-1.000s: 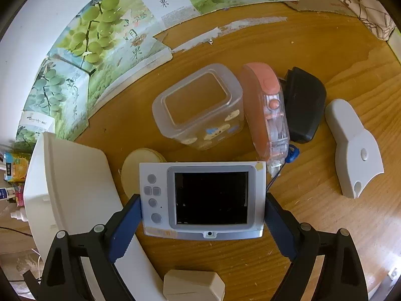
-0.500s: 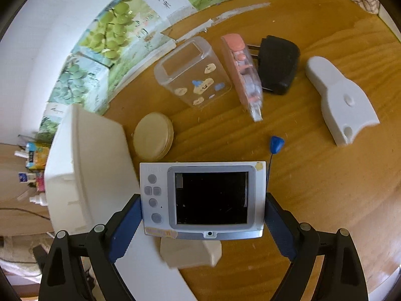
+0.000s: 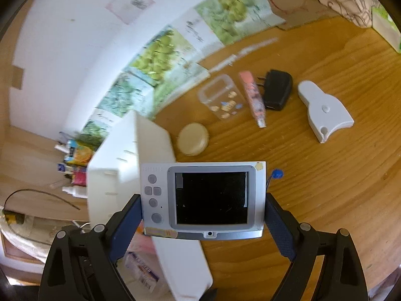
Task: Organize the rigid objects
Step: 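Carry the white device into the tray and release it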
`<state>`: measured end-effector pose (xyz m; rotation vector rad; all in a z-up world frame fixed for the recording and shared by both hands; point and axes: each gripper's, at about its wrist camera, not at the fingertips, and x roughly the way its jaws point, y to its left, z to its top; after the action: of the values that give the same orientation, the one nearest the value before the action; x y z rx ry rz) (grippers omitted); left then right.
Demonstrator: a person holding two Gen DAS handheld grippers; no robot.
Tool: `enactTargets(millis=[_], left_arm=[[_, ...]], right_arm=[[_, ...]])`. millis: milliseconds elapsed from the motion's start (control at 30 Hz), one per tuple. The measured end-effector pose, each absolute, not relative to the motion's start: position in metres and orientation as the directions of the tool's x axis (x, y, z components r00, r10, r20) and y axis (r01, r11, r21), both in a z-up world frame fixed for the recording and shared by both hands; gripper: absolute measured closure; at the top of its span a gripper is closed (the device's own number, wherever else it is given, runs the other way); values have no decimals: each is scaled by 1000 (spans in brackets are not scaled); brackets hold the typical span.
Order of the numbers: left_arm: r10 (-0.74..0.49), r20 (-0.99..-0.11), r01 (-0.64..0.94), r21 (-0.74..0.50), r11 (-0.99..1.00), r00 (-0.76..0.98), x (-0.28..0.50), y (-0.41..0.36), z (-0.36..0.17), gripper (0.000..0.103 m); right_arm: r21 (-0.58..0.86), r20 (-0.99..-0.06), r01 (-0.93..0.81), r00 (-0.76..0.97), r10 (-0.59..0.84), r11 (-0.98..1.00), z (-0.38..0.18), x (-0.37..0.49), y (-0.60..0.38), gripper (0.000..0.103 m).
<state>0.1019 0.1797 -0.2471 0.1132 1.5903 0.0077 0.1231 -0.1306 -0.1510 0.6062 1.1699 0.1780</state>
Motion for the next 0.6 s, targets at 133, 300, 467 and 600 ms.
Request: enactTargets(millis=[133, 300, 467, 600], left_arm=[[78, -997, 71, 77, 995, -14, 100, 181, -245, 93], [77, -997, 73, 76, 994, -8, 98, 185, -243, 93], [72, -997, 72, 72, 995, -2, 96, 190, -240, 93], [69, -998, 72, 69, 995, 6, 93, 188, -237, 93]], right_arm=[[547, -777, 104, 432, 458, 830, -139, 118, -120, 10], [561, -725, -26, 468, 506, 827, -122, 108, -99, 10], [562, -673, -189, 462, 578, 805, -107, 96, -67, 10], [548, -652, -311, 421, 630, 776, -101, 89, -39, 10]])
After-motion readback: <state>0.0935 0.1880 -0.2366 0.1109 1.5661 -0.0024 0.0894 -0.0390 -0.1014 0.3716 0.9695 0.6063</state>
